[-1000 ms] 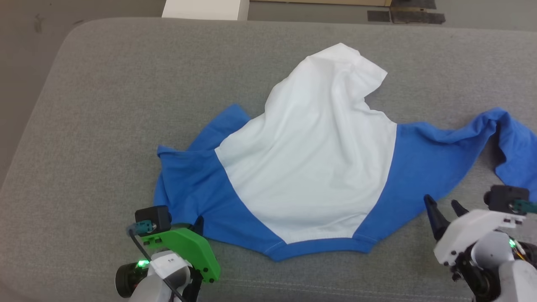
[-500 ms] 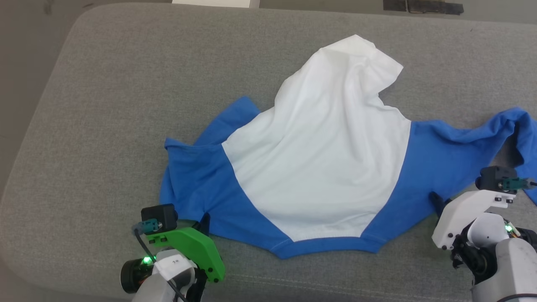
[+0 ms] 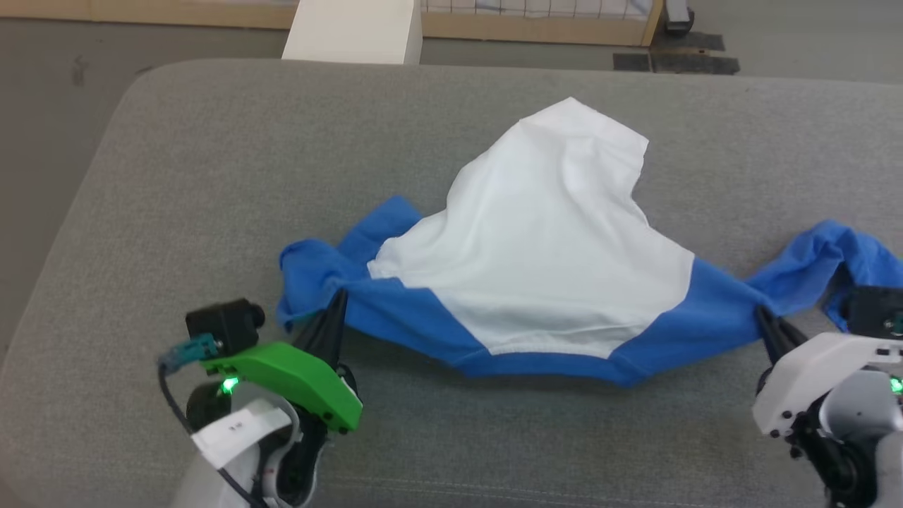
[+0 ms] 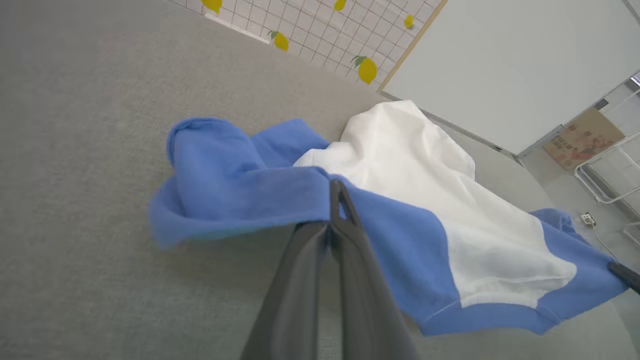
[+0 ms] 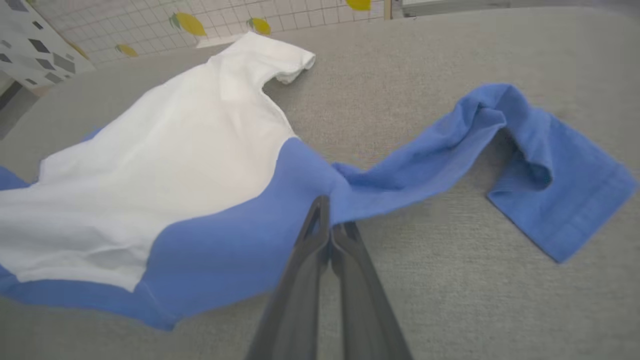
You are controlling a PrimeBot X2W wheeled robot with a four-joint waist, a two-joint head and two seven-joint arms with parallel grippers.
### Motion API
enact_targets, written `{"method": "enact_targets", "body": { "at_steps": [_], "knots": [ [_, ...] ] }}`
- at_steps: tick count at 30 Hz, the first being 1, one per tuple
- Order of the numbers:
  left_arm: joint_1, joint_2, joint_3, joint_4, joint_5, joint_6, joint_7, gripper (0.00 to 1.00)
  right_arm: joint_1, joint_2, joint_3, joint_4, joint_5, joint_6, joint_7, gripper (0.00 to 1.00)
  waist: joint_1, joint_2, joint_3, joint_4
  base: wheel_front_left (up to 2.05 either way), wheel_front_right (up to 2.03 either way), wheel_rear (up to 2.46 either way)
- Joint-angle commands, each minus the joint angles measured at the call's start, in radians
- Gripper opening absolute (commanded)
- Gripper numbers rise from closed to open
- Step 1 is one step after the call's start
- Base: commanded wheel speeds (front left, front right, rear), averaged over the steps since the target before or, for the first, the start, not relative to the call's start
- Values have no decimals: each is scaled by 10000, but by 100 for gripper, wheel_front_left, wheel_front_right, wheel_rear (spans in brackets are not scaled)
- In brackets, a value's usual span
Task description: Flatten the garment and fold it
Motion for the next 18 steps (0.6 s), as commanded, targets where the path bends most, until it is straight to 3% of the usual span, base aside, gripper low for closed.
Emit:
{"method": "enact_targets", "body": {
  "at_steps": [1,5,9,13,18],
  "knots": [
    [-195,212,37,-428,-167,-149,242,0,98,-9,-22,-592,-176,-15,272,0,0,0,-194,-177,0,0,0],
    [-1010,452,127,-1685,-950,-467,1329,0,-250,-94,282,-2319,-694,-15,1375,0,0,0,-107,-362,0,0,0],
    [-2521,797,372,-2448,-1498,-382,2535,0,-1496,-966,732,-3340,-1004,-15,2404,0,0,0,310,-557,0,0,0],
    [-4503,937,826,-2562,-1765,49,3249,0,-3498,-1762,1125,-3319,-942,-15,3195,0,0,0,1136,-834,0,0,0],
    [-7242,1211,1132,-1777,-1392,421,3525,0,-6555,-2413,1578,-2107,-931,-15,3687,0,0,0,2470,-1209,0,0,0]
  ]
}}
